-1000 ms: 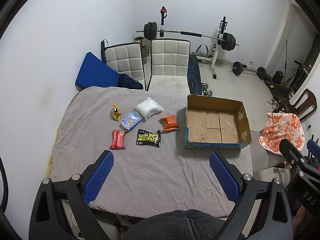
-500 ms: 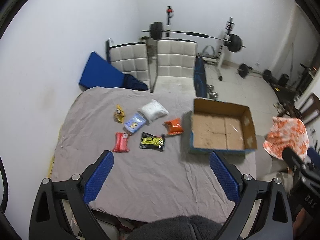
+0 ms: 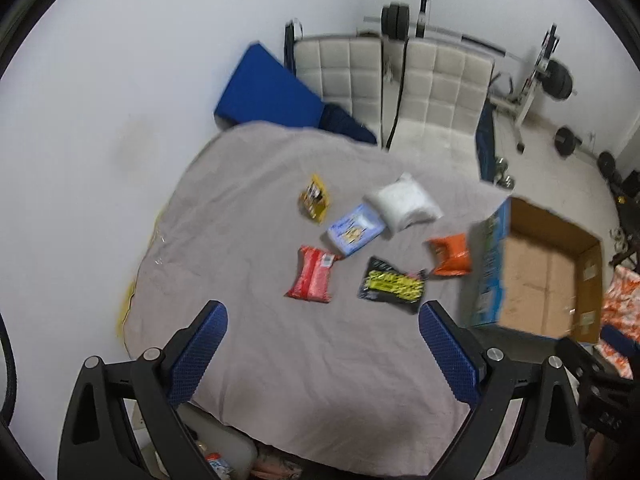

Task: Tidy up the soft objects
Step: 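Grasp the red packet with the left tool while the right tool grasps the black shoe-wipes pack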

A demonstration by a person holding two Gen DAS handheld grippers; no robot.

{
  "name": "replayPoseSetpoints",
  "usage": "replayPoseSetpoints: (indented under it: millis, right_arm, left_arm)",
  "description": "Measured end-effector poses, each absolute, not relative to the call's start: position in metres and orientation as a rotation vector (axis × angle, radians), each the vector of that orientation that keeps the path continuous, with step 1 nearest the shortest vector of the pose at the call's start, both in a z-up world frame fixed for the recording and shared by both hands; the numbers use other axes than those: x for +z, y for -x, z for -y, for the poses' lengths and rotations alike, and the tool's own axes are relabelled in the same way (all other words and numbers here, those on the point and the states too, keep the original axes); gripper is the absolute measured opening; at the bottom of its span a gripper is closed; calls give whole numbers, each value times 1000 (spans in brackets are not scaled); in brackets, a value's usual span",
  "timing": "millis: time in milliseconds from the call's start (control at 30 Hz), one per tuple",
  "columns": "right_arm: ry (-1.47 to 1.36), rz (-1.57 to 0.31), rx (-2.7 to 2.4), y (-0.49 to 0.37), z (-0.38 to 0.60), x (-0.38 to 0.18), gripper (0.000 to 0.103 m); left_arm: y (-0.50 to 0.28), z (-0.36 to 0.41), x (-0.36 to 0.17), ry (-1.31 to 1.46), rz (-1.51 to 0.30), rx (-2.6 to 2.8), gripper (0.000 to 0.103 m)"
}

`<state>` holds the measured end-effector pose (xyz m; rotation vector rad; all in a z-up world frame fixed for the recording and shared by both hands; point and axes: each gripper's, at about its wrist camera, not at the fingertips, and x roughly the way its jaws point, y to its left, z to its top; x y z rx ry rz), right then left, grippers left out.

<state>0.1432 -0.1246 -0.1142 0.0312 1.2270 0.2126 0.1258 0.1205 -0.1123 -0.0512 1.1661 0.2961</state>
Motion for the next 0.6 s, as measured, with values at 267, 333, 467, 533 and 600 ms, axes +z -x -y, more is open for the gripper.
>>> replayPoseSetpoints:
  millis: [267,333,467,533,600]
  right_arm:
    - [275,-1386,345,-233,9,-248,103]
    - [369,-1421,376,-249,-14,-285,103]
    - [580,-1468,437,-268,-60,-354,103]
    - [687,-1491,479,-269,-79,-383,102]
    - [746,-1535,522,-268,-95,-410,100]
  left_arm:
    - [-179,-187,-234,47,-1378,260,98]
    - [-186,-197,-261,31,-1426,256,98]
    - [-196,-216,-317,36,-1518,229,98]
    - [-200,-224,-333,54,-1543,221,98]
    - [-205,-233,-349,76,-1563,210,98]
